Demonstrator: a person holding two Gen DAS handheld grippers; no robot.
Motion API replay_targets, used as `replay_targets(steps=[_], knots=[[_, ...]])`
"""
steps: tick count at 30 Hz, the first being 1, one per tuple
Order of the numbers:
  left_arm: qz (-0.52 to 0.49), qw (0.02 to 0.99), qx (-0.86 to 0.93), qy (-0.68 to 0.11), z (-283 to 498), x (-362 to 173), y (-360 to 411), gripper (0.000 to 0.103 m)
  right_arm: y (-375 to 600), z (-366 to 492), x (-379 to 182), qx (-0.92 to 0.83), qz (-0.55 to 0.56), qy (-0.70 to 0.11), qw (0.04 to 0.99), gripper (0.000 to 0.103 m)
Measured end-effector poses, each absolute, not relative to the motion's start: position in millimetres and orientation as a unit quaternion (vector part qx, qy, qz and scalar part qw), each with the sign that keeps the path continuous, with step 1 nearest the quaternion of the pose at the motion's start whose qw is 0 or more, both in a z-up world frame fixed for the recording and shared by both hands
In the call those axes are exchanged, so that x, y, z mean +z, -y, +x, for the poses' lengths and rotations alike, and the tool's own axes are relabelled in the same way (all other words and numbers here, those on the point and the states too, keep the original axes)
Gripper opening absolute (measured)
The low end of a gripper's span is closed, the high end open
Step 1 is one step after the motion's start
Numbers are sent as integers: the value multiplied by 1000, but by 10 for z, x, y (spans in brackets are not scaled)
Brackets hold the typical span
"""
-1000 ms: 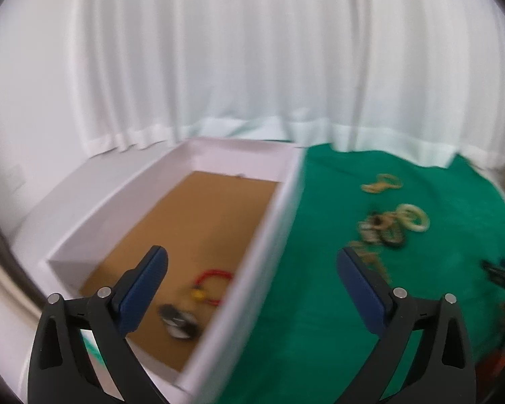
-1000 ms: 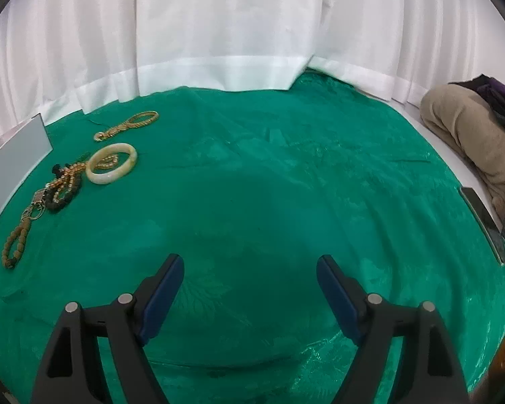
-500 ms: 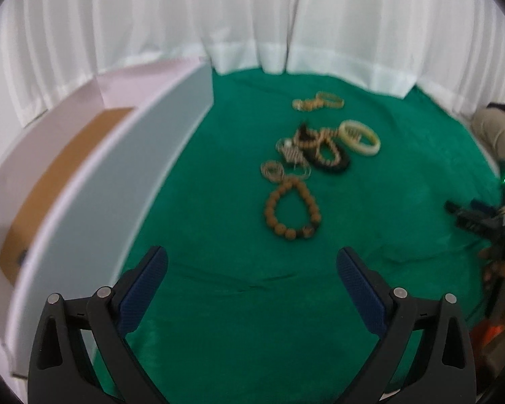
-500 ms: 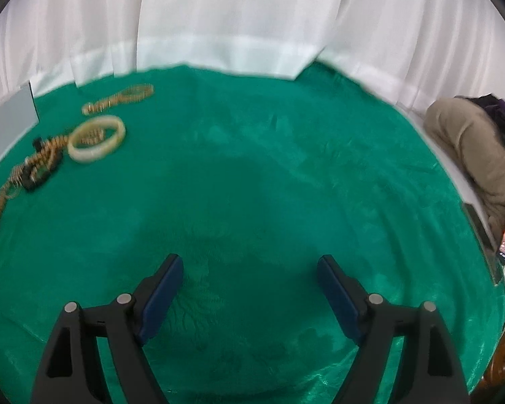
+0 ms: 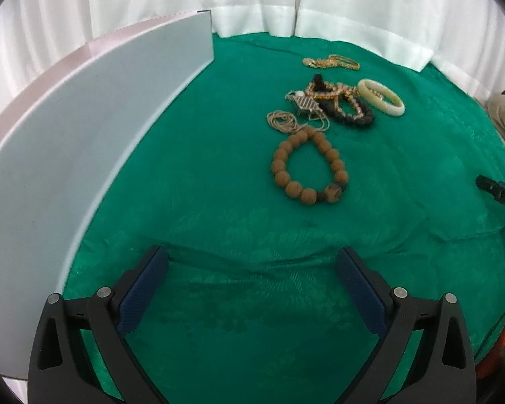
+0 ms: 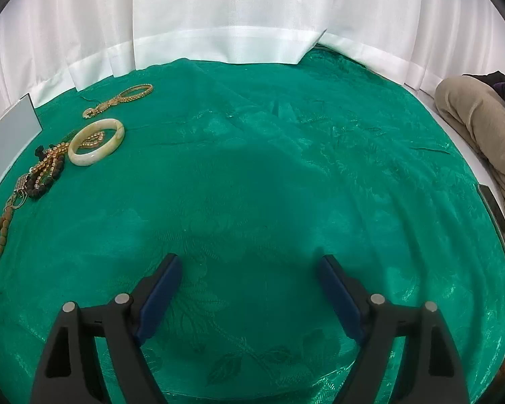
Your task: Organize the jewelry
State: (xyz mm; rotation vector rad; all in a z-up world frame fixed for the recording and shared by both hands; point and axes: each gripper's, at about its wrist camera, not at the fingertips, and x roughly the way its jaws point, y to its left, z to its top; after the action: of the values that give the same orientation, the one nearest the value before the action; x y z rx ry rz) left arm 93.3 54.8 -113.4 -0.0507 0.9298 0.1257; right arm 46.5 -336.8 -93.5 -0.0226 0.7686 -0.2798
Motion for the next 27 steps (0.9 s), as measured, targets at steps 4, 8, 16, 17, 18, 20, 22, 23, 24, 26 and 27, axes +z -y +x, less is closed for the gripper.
replay_targets(steps=[4,8,16,17,18,20,22,23,24,26,27], knots=[[-29,892,61,-447,923,-1171,-561,102,3369,470,-934,-136,-11,-373,918,85],[-35,891,60,-449,924,-1185,-567,103,3368,469,-934,-136,-11,-373,918,85],[-32,893,54,-446,932,-1196,-562,103,3366,467,-936,-136,-11,-373,918,85],[-33,892,55,-448,934,-1196,-562,103,3366,467,-936,-136,-11,-373,918,85],[-32,892,55,-448,939,-1197,-561,103,3369,467,-937,-136,-11,-373,918,85],[-31,891,57,-449,934,-1194,-554,103,3368,467,-937,-136,-11,-373,918,85],[-29,891,56,-449,932,-1194,-552,103,3370,466,-937,-136,-11,-372,918,85],[-28,892,55,-448,931,-1195,-550,103,3369,466,-937,-136,-11,-372,918,85],[-27,892,54,-449,931,-1196,-550,103,3368,466,-937,-136,-11,-372,918,85],[-26,891,52,-450,939,-1196,-552,103,3370,466,-938,-136,-11,-372,918,85],[-26,891,51,-451,945,-1197,-551,103,3370,466,-938,-136,-11,-372,918,85]])
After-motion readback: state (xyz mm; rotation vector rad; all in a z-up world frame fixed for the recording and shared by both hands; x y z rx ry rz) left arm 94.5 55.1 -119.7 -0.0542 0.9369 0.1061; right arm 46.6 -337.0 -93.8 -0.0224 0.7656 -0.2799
